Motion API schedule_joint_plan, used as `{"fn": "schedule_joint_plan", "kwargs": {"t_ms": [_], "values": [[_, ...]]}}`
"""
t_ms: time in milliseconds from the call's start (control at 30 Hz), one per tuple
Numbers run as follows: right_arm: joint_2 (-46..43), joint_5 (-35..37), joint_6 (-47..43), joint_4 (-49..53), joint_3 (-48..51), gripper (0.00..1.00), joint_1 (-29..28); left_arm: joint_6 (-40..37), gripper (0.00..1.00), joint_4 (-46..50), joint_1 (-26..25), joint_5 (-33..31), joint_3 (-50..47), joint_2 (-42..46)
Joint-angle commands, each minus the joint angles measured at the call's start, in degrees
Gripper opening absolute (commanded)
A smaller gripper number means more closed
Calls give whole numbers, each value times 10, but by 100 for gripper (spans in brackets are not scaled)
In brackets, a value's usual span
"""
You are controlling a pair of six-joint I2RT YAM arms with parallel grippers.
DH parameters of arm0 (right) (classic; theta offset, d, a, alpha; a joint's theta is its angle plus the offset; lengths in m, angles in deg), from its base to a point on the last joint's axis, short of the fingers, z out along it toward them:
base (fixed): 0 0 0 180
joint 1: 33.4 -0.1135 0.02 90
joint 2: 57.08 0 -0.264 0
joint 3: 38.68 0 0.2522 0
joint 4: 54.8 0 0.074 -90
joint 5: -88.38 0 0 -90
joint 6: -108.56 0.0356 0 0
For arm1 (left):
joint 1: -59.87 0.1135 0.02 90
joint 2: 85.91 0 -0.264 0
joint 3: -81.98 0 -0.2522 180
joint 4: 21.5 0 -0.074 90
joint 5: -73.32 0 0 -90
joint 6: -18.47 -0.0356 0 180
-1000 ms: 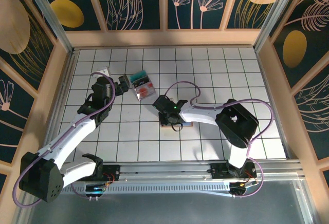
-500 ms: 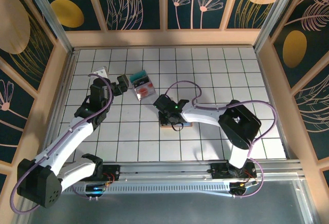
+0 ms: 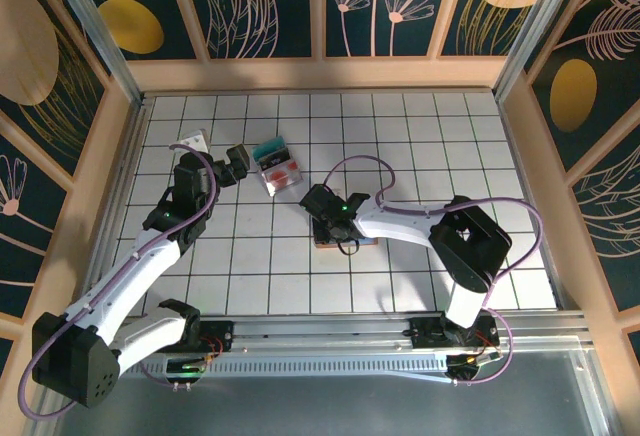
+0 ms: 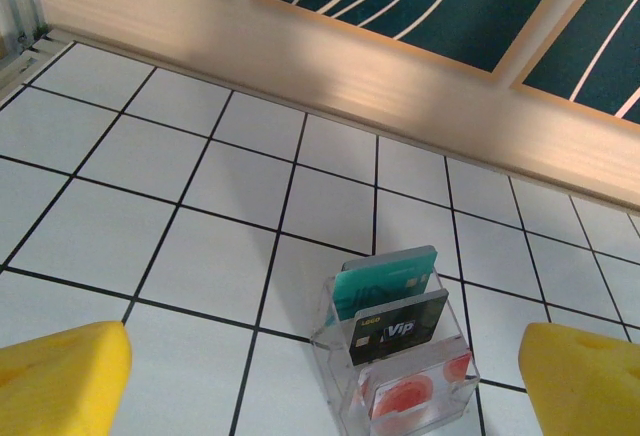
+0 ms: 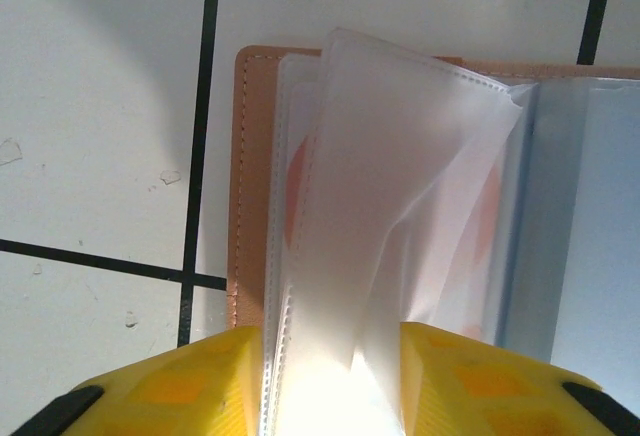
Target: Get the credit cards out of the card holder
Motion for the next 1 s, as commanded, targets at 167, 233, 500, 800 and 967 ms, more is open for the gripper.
{"fn": "schedule_joint_plan", "kwargs": {"t_ms": [167,233,500,800,967], "values": [[-26,30,-2,24,-7,47,-3,8,99,1,1,9,-1,2],[-28,34,-1,25,-6,48,-4,9,99,1,1,8,1,2],[-35,41,1,29,-6,51,-2,7,99,1,1,11,3,3],[-19,55,4,48,-13,43,-4,9,99,-1,1,24,1,-6],[-9,21,-8,19,-19,44,-15,15,99,0,1,25,-1,-15]]}}
